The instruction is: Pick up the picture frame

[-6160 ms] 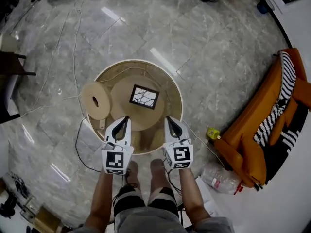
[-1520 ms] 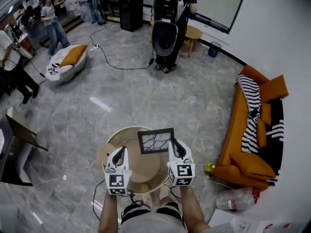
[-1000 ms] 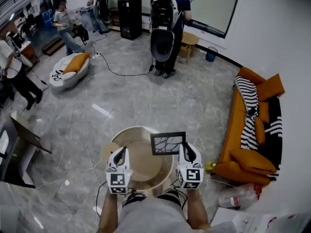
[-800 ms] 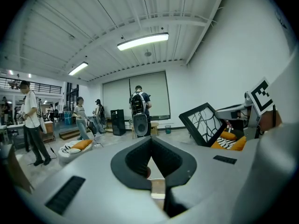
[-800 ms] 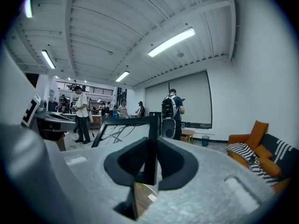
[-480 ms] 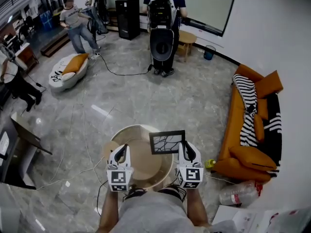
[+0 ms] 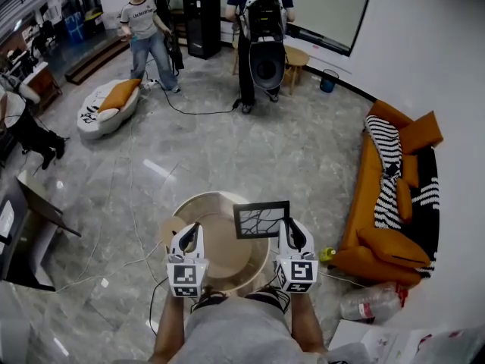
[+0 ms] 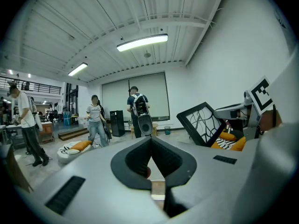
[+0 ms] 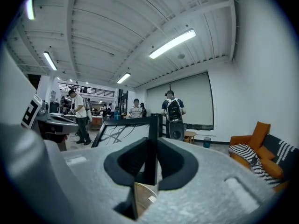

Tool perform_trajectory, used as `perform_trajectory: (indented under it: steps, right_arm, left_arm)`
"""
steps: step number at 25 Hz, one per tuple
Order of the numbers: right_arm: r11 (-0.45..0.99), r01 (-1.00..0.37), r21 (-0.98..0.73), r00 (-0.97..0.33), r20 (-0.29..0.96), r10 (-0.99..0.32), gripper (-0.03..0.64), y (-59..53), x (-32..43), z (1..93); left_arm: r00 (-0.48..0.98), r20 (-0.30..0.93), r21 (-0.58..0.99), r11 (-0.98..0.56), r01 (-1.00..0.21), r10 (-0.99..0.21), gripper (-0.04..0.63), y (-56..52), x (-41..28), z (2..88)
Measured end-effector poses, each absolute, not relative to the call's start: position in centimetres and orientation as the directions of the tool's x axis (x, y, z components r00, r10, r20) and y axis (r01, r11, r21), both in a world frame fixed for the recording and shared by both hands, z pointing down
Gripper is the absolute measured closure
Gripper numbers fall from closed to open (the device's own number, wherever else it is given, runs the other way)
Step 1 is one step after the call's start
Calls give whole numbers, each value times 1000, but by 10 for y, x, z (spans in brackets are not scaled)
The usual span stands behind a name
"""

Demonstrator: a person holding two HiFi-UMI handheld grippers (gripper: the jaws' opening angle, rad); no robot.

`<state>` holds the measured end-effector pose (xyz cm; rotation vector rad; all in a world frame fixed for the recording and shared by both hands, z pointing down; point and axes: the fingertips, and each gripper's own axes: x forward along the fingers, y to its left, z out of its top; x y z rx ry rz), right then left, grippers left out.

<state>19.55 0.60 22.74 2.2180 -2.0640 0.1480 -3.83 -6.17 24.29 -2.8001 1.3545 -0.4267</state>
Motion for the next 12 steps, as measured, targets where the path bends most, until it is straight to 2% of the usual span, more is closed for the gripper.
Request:
perform_trajectory:
  steps: [12]
  right_arm:
    - [-63, -998, 4, 63, 158, -985, 554, 5, 198, 235]
  left_arm:
    - [593, 257, -124, -634, -763, -763, 578, -62, -32, 249]
